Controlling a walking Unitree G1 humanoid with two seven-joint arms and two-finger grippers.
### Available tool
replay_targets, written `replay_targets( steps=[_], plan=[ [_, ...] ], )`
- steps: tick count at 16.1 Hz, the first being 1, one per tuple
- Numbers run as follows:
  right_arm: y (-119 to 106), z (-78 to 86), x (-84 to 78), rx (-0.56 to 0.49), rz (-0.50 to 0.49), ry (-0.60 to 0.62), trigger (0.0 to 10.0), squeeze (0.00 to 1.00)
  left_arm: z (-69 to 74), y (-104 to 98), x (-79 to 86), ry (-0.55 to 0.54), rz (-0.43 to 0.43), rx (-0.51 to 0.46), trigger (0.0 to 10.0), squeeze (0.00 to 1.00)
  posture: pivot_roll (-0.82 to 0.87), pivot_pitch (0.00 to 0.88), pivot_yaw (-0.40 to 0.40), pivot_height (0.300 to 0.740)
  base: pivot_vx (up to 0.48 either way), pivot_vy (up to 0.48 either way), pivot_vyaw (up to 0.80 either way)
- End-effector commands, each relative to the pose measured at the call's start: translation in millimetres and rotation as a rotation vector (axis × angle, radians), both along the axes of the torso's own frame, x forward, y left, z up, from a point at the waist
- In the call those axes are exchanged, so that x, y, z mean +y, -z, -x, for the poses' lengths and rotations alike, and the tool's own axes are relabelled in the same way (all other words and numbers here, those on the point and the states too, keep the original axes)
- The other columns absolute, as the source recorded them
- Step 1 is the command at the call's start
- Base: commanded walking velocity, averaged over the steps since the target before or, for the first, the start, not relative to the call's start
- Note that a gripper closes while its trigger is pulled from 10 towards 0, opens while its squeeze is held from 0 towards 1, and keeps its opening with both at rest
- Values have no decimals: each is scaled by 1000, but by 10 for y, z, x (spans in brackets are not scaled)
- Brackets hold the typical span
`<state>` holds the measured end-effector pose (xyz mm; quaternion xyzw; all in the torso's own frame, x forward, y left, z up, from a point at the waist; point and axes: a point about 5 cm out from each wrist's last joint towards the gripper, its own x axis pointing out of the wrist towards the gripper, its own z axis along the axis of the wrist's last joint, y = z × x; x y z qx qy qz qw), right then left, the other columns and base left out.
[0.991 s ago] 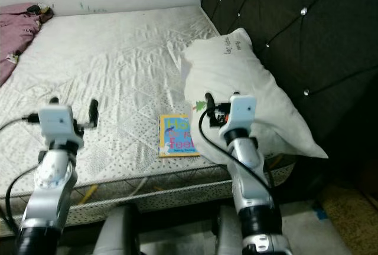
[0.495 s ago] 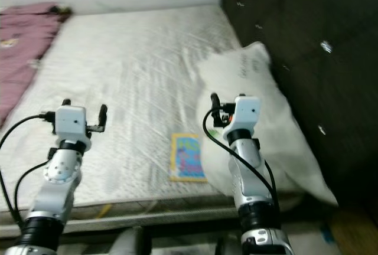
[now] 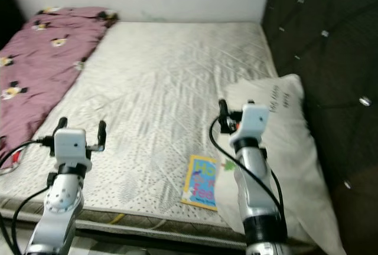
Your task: Clean up the room
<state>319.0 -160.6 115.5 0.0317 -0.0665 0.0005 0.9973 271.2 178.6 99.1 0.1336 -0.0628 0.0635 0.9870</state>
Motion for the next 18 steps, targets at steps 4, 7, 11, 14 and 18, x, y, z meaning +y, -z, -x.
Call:
replay_targets(
  steps=[4, 7, 11, 14, 18],
  plan=[
    [89, 185, 11, 30, -18, 15, 10000, 0, 72, 26, -145, 76, 66, 32, 10000, 0, 9, 0, 75, 740, 0, 0, 0],
    [0, 261, -95, -17, 24, 95, 10000, 0, 88, -37, -201, 97, 82, 18, 10000, 0, 8, 0, 63, 740, 0, 0, 0],
    [104, 380, -267, 39, 99, 148, 10000, 0, 238, 42, -44, 37, 95, 56, 10000, 0, 5, 11, 58, 740, 0, 0, 0],
    [73, 370, -218, 46, 89, 131, 10000, 0, 199, 25, -21, 39, 110, 62, 10000, 0, 4, 20, 51, 740, 0, 0, -475],
    [47, 334, -157, 43, 78, 115, 10000, 0, 183, -15, -37, 43, 132, 61, 10000, 0, 12, 20, 51, 740, 0, 0, -200]
  ],
)
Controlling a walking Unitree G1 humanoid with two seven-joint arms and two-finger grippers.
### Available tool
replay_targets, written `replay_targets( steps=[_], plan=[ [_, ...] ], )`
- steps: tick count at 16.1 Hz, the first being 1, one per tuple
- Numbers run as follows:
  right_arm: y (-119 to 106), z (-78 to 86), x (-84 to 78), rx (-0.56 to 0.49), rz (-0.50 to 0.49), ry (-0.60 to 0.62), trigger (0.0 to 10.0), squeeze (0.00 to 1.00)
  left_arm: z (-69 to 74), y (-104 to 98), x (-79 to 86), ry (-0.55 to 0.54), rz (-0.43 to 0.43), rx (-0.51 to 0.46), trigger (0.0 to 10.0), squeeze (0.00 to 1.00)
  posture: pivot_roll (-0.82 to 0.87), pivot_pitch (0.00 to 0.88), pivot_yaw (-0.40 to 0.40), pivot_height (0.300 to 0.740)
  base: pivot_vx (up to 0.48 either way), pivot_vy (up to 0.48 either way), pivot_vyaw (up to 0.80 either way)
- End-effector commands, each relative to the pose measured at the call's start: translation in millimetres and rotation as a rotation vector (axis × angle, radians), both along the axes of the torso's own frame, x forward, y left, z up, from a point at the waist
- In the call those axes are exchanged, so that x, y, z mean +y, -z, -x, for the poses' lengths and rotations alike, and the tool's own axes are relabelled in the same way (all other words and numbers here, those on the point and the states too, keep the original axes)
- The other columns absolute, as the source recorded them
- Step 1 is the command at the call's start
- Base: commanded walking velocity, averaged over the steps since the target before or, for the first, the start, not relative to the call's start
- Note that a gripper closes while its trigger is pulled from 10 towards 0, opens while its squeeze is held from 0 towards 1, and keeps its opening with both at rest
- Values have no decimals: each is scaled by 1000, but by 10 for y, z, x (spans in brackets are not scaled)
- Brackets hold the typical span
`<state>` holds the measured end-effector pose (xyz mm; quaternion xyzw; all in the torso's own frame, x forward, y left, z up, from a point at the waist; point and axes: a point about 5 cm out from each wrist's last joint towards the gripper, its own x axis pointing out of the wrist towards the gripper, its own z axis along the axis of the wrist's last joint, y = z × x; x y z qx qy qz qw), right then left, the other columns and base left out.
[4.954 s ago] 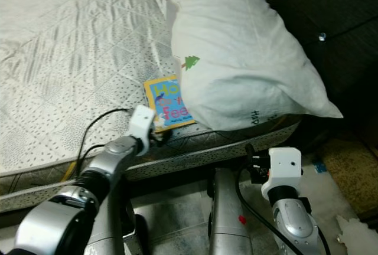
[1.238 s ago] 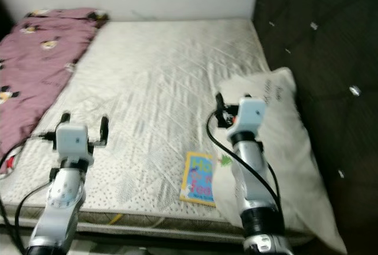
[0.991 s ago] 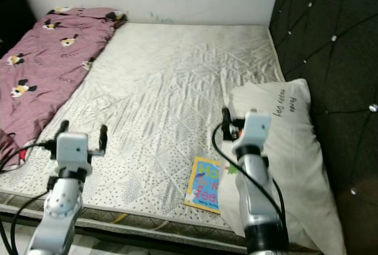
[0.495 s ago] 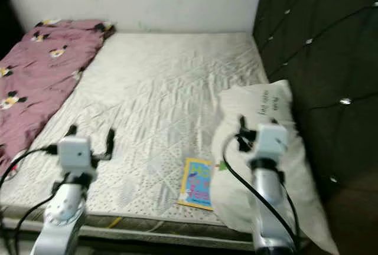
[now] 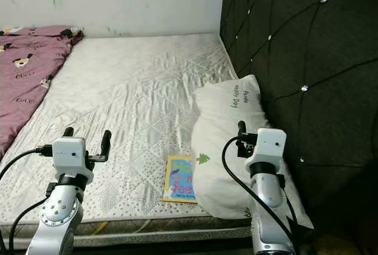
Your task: Clean up the room
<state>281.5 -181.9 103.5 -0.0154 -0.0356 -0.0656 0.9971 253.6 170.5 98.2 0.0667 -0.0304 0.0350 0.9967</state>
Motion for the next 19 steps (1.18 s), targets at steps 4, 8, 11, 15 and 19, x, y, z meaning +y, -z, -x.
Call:
replay_targets(
  steps=[4, 8, 11, 15, 19],
  plan=[
    [-60, -47, 103, -10, -16, -31, 10000, 0, -14, -45, 32, -10, -3, -5, 10000, 0, 18, 17, 56, 740, 0, 372, 0],
    [-67, -91, 71, -9, -3, -22, 10000, 0, -54, -55, 20, -4, 3, -5, 10000, 0, 13, 11, 58, 740, 0, 463, 0],
    [-106, -146, 48, -21, 9, -16, 10000, 0, -75, -45, 3, -3, 13, 0, 10000, 0, 9, 4, 58, 740, 0, 480, 0],
    [-99, -149, 84, -17, 12, -40, 10000, 0, -92, -38, 1, -20, 23, -2, 10000, 0, 5, 0, 52, 740, 0, 480, 0],
    [-91, -167, 130, -14, 16, -78, 10000, 0, -95, -25, -9, -14, 39, 11, 10000, 0, 4, 0, 46, 740, 0, 480, 0]
  ],
)
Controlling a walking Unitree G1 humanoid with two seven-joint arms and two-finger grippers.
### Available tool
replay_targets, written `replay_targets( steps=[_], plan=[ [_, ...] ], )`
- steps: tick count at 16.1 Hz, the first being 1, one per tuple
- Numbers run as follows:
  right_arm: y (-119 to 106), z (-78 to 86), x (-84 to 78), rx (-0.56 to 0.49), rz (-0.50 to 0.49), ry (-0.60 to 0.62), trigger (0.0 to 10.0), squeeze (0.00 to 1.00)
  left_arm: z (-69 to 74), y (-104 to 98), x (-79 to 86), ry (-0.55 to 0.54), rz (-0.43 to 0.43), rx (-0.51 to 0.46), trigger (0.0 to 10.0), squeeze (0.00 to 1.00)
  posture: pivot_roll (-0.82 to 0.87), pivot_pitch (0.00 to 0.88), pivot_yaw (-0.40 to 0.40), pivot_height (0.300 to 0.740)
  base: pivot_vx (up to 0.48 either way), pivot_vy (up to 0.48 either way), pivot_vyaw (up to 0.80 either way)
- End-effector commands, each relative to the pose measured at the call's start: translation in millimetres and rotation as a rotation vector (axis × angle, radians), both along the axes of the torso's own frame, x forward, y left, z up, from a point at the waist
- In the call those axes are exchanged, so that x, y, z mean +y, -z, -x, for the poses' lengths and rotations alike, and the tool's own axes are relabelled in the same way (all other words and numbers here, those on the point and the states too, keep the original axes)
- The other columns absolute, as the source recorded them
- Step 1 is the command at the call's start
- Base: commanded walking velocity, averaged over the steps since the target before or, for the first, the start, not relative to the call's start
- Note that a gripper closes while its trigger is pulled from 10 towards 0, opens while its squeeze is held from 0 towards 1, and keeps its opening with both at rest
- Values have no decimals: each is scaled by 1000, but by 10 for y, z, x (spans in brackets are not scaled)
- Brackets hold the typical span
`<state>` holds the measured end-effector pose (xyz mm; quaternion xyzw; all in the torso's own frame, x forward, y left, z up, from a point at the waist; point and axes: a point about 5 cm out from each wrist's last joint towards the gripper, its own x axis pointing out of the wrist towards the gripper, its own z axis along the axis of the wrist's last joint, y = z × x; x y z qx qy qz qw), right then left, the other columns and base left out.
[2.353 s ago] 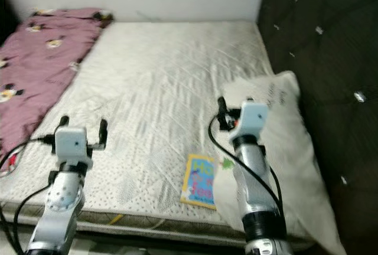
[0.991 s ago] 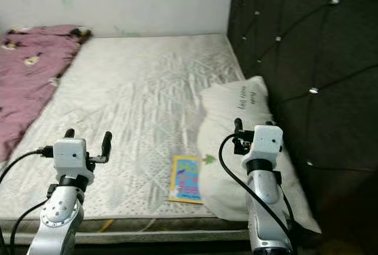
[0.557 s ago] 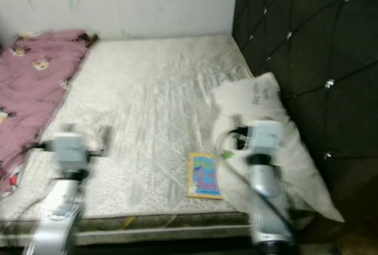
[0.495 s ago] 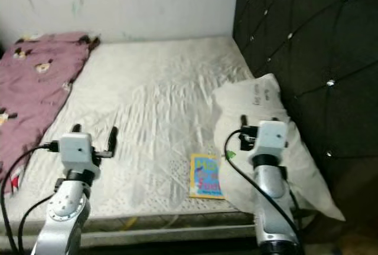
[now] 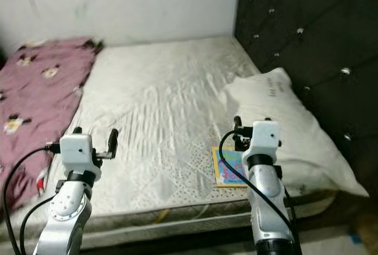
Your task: Clean up the room
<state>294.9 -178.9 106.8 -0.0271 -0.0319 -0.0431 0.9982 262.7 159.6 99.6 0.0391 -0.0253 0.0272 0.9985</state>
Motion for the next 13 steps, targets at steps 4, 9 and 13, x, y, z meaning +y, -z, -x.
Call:
replay_targets(
  steps=[4, 9, 13],
  plan=[
    [-59, -2, 137, -32, -3, -75, 10000, 0, 2, -3, 86, -33, -11, 6, 10000, 0, 3, 9, 47, 740, 0, 480, 0],
    [-34, 25, 178, -16, -33, -108, 10000, 0, 8, 17, 78, -35, 3, 22, 10000, 0, -1, 20, 46, 740, 0, 480, 0],
    [-29, 28, 185, -10, -37, -116, 10000, 0, 7, 30, 76, -38, 16, 33, 10000, 0, -1, 22, 44, 740, 0, 480, 0]
  ],
)
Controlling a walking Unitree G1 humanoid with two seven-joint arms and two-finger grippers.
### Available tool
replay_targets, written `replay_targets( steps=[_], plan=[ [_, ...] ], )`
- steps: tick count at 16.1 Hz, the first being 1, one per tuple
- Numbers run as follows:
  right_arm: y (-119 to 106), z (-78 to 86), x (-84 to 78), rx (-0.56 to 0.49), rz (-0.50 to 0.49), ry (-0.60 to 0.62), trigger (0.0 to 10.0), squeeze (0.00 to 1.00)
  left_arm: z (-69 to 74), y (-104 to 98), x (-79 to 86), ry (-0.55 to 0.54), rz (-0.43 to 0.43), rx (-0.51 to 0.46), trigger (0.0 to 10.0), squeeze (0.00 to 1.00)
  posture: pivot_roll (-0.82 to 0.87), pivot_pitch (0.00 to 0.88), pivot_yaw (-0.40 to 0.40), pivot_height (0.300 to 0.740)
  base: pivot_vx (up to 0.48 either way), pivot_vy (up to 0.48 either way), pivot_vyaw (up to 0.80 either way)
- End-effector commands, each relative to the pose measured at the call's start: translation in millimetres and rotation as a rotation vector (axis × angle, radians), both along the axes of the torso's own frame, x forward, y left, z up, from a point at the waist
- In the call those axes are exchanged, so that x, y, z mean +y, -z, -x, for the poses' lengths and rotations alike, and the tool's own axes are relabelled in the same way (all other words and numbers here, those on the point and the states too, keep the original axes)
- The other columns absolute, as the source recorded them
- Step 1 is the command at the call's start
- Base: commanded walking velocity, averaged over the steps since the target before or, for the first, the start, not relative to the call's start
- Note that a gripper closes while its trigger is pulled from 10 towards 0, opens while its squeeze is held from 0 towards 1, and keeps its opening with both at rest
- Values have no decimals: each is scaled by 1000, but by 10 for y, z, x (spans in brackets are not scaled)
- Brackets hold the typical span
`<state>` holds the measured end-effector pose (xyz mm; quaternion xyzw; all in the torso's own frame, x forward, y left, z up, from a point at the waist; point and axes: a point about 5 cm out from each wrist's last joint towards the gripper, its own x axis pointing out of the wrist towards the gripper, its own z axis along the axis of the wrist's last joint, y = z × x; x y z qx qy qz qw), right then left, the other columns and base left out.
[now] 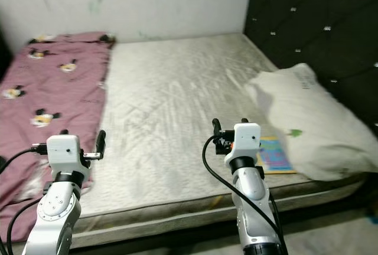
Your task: Clean up the room
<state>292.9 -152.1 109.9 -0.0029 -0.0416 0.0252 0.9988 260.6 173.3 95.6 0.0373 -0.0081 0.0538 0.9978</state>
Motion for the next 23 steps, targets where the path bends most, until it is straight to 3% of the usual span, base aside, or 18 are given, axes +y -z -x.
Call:
replay_targets(
  steps=[1, 7, 13, 18, 23],
  plan=[
    [0, 9, -85, 8, 7, 20, 10000, 0, -14, -11, -66, 18, 11, 0, 10000, 0, -3, 25, 43, 740, 0, 480, 0],
    [-2, 11, -74, 10, 25, 12, 10000, 0, -19, -16, -78, 29, 19, -6, 10000, 0, -5, 27, 44, 740, 0, 480, 0],
    [3, 15, -83, 12, 34, 24, 10000, 0, -11, -48, -121, 94, 24, -29, 10000, 0, -7, 29, 46, 740, 0, 0, 85],
    [6, 14, -80, 14, 34, 26, 10000, 0, -13, -49, -121, 98, 31, -30, 10000, 0, -7, 27, 50, 740, 120, 0, 715],
    [7, 0, -78, 14, 20, 32, 10000, 0, -23, -48, -121, 93, 50, -28, 10000, 0, -6, 23, 51, 740, 117, 0, 0]
  ],
)
